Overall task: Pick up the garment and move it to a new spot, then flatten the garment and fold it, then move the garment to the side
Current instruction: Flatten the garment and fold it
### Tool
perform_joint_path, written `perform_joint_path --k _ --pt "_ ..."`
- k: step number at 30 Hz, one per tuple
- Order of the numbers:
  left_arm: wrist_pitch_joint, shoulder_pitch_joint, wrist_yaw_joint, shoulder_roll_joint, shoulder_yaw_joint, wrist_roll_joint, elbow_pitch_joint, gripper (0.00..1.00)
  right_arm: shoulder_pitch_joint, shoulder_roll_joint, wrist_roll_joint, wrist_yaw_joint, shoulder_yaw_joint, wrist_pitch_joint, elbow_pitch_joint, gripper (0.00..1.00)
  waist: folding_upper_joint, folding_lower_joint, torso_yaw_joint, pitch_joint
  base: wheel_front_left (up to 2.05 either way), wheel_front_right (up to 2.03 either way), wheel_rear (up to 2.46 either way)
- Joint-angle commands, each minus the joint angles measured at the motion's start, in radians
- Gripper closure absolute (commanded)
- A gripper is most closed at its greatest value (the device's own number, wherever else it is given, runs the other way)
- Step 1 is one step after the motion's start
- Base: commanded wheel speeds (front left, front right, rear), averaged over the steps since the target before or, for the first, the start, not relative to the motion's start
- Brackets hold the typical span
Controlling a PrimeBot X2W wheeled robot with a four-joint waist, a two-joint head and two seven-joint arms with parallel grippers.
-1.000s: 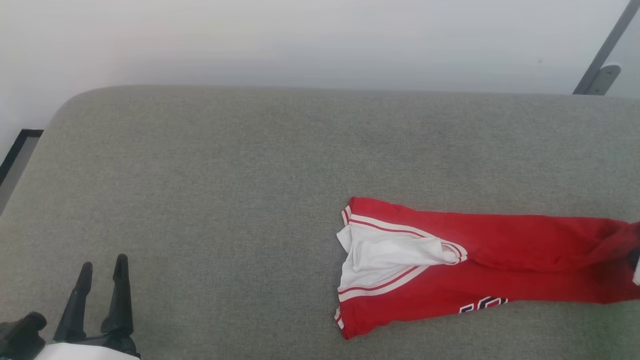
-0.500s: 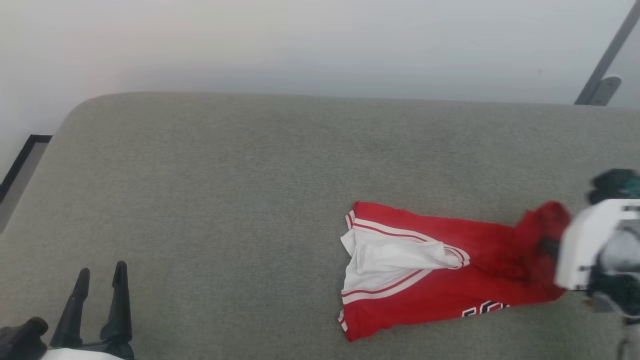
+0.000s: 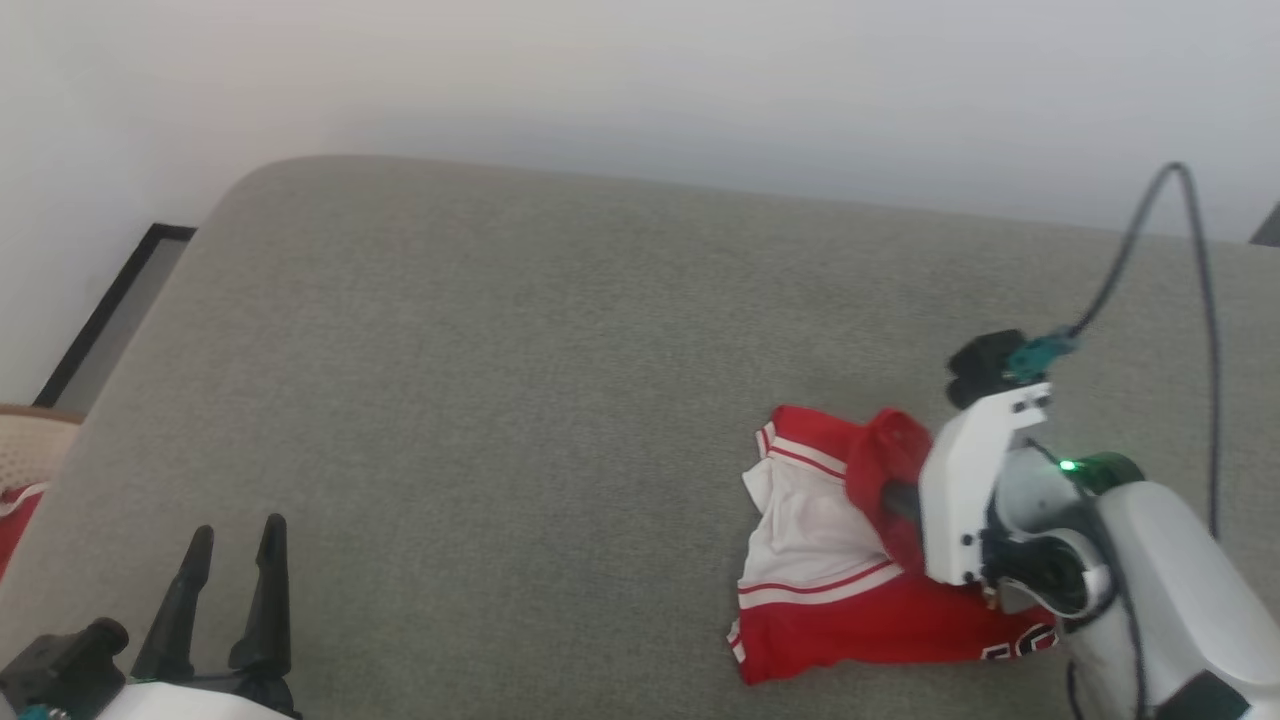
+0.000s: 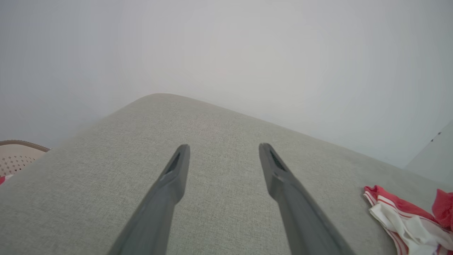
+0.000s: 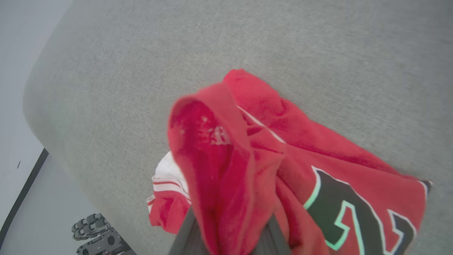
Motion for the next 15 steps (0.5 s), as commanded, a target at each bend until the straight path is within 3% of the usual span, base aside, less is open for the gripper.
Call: perform_joint_path --k 1,5,7,8,15 --pt "-0.004 -0.013 -0.004 0.004 -0.005 -0.005 0.004 0.0 -0.02 0.009 0.005 -0.001 0.02 -0.012 0.021 1.0 -0.0001 0.0 0.019 0.006 0.0 0.0 0.0" --pt "-0.004 -0.029 -0.004 0.004 -0.015 -0.016 0.009 0.0 -0.056 0.022 0.012 -0.001 0.078 -0.042 0.087 0.96 -0.0001 0.0 0.042 0.013 0.0 0.0 0.0" --pt "-0.004 -0.03 -0.004 0.004 -0.016 -0.021 0.014 0.0 -0.073 0.018 0.008 -0.001 0.105 -0.06 0.118 0.55 -0.0001 0.0 0.05 0.014 0.0 0.0 0.0" --pt "-0.004 -0.032 -0.004 0.004 -0.018 -0.023 0.015 0.0 -0.079 0.018 0.013 -0.001 0.114 -0.068 0.129 0.0 -0.0001 0.0 0.052 0.014 0.0 0.0 0.0" --pt "-0.004 -0.019 -0.004 0.009 -0.006 -0.028 0.021 0.0 -0.099 -0.003 0.056 -0.001 0.154 -0.1 0.146 0.0 -0.0001 0.0 0.043 0.006 0.0 0.0 0.0"
